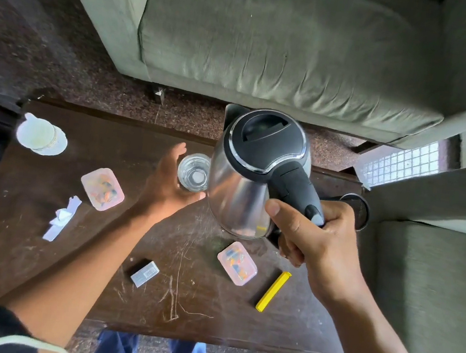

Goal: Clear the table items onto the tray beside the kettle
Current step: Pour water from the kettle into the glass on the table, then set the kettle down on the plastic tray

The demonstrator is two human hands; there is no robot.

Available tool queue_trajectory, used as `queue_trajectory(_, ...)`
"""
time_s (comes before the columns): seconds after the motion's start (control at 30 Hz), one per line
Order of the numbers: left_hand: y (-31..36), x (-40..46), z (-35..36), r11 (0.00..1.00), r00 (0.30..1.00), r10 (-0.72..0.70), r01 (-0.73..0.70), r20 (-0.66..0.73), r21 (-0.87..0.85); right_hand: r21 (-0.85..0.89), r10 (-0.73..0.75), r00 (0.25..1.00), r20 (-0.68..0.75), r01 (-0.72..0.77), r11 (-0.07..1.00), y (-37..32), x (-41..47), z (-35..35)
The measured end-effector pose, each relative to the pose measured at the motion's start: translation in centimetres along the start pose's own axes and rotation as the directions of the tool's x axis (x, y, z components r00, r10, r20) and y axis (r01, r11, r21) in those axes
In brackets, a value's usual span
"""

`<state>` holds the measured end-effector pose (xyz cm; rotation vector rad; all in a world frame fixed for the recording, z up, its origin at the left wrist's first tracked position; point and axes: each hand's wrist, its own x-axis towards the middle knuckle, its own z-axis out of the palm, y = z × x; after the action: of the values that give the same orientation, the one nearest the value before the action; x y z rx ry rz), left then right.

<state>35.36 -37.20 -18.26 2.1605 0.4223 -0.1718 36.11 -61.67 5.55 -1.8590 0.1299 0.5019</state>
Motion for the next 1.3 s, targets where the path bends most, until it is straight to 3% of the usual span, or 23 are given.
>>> queue_trajectory(0.27,0.2,-2.5,-8.4,0.98,0.989,0.145,-0.144,-0.002,-0.139,-0.018,-0.09,0.994,0.063,0.091,0.996,-4.7,-0.2,3.5)
queue_trajectory(0.43,0.2,-4.3,-15.3,0.935,0.96,0.258,-0.22,0.111,-0.278,-0.002,-0.157,0.976,0.152,0.16,0.987,-8.4,-0.3,8.4)
queue_trajectory(0.53,-0.4,-6.0,-20.1,0.934,0.959,0.272,-0.243,0.08,-0.261,0.001,-0.189,0.964,0.188,0.192,0.981,-10.7,-0.4,12.6)
queue_trajectory(0.73,-2.5,-9.8,-27.9,0.919,0.944,0.19,-0.268,-0.27,-0.289,0.014,-0.247,0.935,0.256,0.252,0.968,-14.6,-1.5,22.7)
queue_trajectory(0.87,-3.6,-12.3,-30.9,0.898,0.91,0.106,-0.261,-0.401,-0.355,-0.019,-0.281,0.926,0.253,0.295,0.955,-15.5,-2.2,29.0)
queue_trajectory(1.0,-7.6,-14.7,-36.1,0.872,0.886,-0.006,-0.223,-0.465,-0.436,-0.053,-0.311,0.906,0.288,0.339,0.939,-16.4,-2.9,36.7)
queue_trajectory(1.13,-12.0,-16.8,-40.8,0.876,0.873,-0.089,-0.16,-0.48,-0.454,0.031,-0.279,0.883,0.377,0.288,0.957,-16.5,-4.0,43.7)
queue_trajectory(1.3,-17.5,-19.6,-45.4,0.923,0.84,-0.146,-0.075,-0.522,-0.378,0.09,-0.269,0.839,0.473,0.258,0.962,-16.0,-5.3,51.2)
